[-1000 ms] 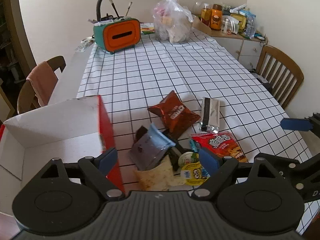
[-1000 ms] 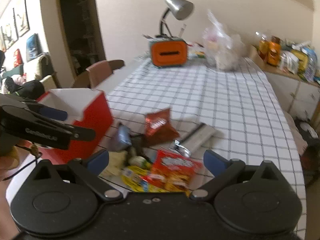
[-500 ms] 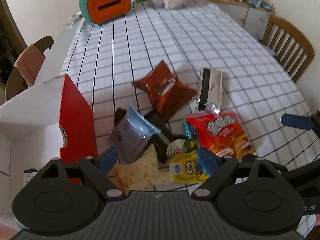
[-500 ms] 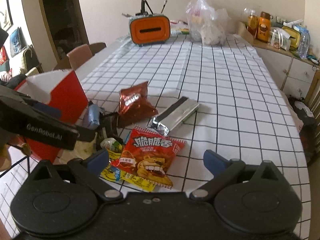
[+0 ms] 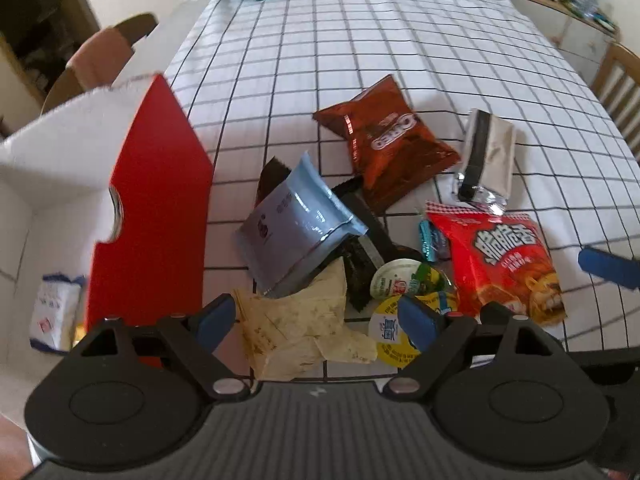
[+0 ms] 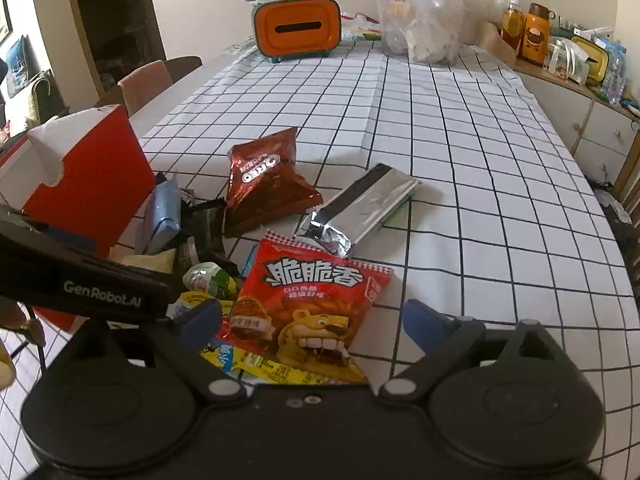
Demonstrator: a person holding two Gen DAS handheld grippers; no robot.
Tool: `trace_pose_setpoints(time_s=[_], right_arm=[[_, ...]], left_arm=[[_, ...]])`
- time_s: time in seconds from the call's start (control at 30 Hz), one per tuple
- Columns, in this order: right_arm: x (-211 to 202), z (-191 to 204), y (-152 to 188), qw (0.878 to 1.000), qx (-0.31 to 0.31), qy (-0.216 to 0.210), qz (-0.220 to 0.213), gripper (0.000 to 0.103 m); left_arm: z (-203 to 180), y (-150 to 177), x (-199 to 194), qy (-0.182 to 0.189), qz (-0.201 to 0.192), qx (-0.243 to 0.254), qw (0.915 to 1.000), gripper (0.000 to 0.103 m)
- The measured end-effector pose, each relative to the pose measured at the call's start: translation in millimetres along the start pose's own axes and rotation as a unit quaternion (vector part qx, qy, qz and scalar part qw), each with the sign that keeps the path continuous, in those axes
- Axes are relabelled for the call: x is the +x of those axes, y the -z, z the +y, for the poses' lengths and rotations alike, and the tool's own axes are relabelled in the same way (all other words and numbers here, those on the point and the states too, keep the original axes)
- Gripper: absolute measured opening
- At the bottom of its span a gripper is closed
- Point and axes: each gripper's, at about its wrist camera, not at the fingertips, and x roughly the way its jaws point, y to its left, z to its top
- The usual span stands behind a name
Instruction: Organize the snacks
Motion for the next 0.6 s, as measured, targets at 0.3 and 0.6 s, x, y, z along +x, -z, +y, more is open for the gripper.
trace_pose_setpoints(time_s=[0.3,0.6], right_arm=[[11,2,0,1.000,0.009,-0.012,0.008,0.086],[10,0,4,0.999,0.020,-0.026,0.004,0.073]], left_arm=[[7,6,12,0.004,-0.008,-0.051,0.9987,0.086],[22,17,3,0.023,-0.042,-0.103,0.9935,0.062]])
